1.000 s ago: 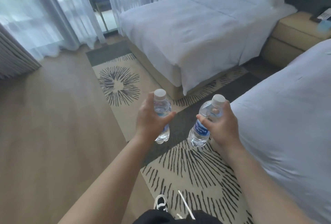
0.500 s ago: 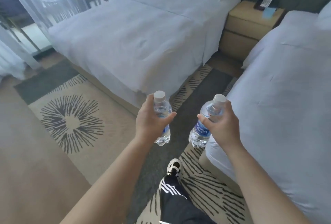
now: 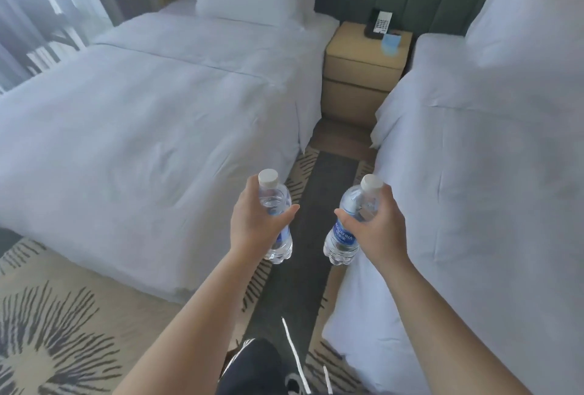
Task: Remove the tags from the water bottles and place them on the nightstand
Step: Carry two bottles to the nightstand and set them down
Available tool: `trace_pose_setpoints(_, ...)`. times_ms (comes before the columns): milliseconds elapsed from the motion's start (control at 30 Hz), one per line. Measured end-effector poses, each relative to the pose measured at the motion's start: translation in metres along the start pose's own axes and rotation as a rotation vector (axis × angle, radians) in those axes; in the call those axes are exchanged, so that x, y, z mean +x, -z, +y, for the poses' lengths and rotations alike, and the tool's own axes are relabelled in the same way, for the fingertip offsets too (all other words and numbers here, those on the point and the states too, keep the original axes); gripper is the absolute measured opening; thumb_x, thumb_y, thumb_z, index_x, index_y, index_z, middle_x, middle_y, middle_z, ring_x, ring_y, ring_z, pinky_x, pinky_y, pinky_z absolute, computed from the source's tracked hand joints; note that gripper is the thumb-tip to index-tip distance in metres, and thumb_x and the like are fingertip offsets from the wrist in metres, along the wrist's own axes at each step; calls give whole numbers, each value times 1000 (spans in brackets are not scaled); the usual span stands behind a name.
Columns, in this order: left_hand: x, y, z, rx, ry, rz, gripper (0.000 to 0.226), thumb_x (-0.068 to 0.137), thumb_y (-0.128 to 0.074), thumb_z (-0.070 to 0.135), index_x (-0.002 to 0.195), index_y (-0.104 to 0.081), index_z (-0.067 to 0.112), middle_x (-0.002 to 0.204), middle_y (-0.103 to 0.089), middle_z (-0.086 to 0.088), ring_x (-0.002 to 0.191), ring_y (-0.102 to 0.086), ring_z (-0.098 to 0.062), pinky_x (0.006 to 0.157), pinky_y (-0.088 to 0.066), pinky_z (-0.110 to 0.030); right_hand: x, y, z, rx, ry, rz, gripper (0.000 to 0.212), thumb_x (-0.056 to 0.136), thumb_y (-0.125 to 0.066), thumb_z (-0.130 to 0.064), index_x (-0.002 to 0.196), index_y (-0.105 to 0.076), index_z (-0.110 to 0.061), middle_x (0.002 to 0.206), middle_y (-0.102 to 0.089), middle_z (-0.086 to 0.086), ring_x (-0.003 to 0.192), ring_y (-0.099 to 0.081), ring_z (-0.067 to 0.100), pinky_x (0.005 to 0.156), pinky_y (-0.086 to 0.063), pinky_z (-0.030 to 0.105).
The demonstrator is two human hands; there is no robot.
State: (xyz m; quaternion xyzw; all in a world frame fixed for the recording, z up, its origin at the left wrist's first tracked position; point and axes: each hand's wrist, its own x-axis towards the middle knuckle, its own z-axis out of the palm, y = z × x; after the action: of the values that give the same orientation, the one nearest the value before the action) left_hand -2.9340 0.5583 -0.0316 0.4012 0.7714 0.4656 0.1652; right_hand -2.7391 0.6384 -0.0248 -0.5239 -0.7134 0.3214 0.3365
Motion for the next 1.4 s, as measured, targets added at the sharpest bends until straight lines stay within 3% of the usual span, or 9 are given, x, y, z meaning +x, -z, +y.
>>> trace_pose_setpoints(300,210,-74,-7,-33,-41,-98,57,53,-67,66,96,-33,49,90,-53,27,83,-58,-8,73,-57,-41,170,-54,16,-22,-120,98,69,69,-80,-43,125,-44,-24,124,-58,-1,110,-59,19,89,-55,44)
trace_pose_setpoints(467,333,-109,6,-20,-134,-154,56,57,-71,63,94,-30,53,93,-50,43,76,-54,9,60,-43,-17,278,-81,12,-41,-179,162,69,70,-80,-42,125,-44,-23,124,-58,-1,111,-58,19,89,-54,44)
trace_pose_setpoints(533,374,-120,14,1,-160,-171,59,60,-76,57,93,-28,54,85,-51,39,72,-51,12,56,-37,-13,318,-86,9,-42,-193,189,68,69,-80,-42,124,-45,-24,123,-59,-2,110,-59,18,89,-55,43)
trace_pose_setpoints(767,509,-183,35,-11,-161,-240,57,64,-82,45,91,-32,47,85,-52,26,77,-54,5,60,-43,-20,457,-97,22,-50,-236,272,71,68,-80,-46,126,-45,-23,123,-60,-1,109,-59,18,88,-55,42)
trace_pose_setpoints(900,574,-235,42,-15,-150,-258,55,65,-82,46,94,-36,42,91,-57,18,83,-60,-7,68,-55,-36,538,-103,49,-54,-229,290,69,66,-81,-45,122,-46,-25,119,-61,-5,106,-59,16,83,-51,28)
trace_pose_setpoints(1033,647,-297,59,-44,-148,-269,51,64,-81,45,92,-38,42,92,-59,17,84,-60,-5,71,-58,-42,637,-102,80,-26,-214,267,69,67,-80,-47,122,-45,-28,117,-60,-7,105,-59,13,80,-51,27)
trace_pose_setpoints(1200,741,-368,99,-67,-140,-261,54,63,-81,46,97,-39,47,94,-59,20,88,-60,-2,72,-57,-37,772,-86,105,-18,-177,208,67,67,-80,-45,122,-44,-30,113,-58,-11,103,-58,11,81,-53,33)
trace_pose_setpoints(1333,805,-409,125,-78,-127,-242,59,61,-80,50,102,-37,49,96,-57,25,90,-59,-1,70,-53,-27,858,-77,117,-8,-161,200,66,65,-80,-45,118,-45,-30,110,-59,-11,98,-57,9,76,-51,30)
trace_pose_setpoints(1400,834,-427,133,-76,-112,-239,60,62,-80,50,103,-37,49,97,-56,25,91,-60,-3,72,-55,-30,895,-75,123,-7,-155,197,66,65,-81,-45,118,-45,-29,110,-60,-10,97,-57,9,74,-47,26)
